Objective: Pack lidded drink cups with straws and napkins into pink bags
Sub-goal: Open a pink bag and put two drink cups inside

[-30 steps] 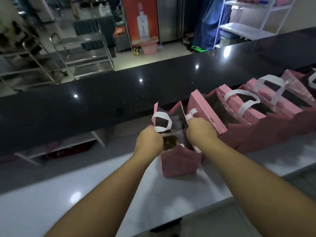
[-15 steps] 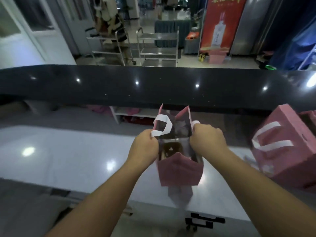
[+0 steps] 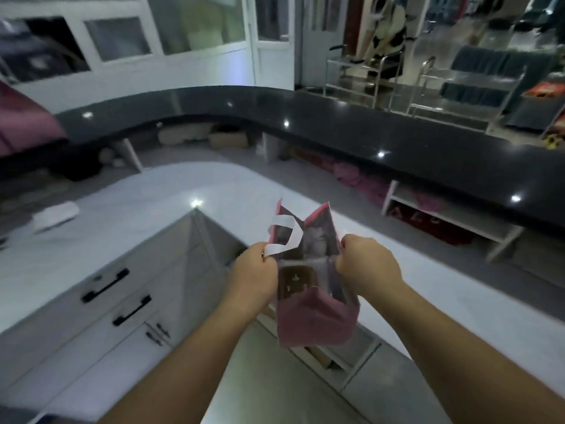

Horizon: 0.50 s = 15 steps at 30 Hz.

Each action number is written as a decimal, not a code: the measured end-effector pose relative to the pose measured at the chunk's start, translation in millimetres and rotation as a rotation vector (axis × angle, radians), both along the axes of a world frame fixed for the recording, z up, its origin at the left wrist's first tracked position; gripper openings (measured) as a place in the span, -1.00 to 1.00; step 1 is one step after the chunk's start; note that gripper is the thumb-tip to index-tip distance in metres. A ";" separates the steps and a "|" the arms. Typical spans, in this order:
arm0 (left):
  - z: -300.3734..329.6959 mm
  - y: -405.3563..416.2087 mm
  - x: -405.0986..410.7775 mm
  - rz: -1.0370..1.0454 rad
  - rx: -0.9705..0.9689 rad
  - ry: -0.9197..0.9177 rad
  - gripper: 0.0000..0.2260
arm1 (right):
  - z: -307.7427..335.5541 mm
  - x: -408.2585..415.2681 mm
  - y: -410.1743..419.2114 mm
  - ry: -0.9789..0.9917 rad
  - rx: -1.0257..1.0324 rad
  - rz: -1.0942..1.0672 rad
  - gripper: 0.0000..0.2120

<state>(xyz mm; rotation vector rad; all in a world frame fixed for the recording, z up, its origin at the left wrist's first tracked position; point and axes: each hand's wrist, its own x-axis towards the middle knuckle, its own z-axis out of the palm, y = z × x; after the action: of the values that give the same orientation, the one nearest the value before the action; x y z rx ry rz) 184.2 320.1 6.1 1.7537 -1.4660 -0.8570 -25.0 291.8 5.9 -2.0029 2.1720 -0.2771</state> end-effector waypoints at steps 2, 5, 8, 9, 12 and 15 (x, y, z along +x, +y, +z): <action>-0.5 2.6 41.2 0.076 0.006 0.017 -0.71 | -3.4 44.0 -14.9 0.009 -0.008 0.078 -0.91; 0.8 3.9 85.0 0.156 0.007 -0.049 -0.71 | -4.0 93.2 -33.9 0.020 -0.002 0.159 -0.86; -1.2 -3.5 129.4 0.273 0.041 -0.088 -0.71 | -5.7 147.4 -60.1 0.042 -0.001 0.260 -0.86; -2.7 -7.2 142.7 0.305 0.055 -0.102 -0.71 | -6.3 163.9 -69.8 0.044 0.001 0.287 -0.86; -5.0 -20.9 182.1 0.390 0.090 -0.134 -0.74 | -9.5 212.8 -101.4 0.016 0.008 0.370 -0.85; -1.3 -39.2 219.7 0.454 0.093 -0.146 -0.73 | -9.9 260.1 -134.7 -0.042 0.020 0.461 -0.86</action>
<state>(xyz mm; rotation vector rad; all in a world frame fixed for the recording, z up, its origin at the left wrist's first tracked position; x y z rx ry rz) 403.8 280.9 4.7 2.1431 -1.0576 -0.5742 235.1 157.1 -4.0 -2.3804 1.6155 -0.2256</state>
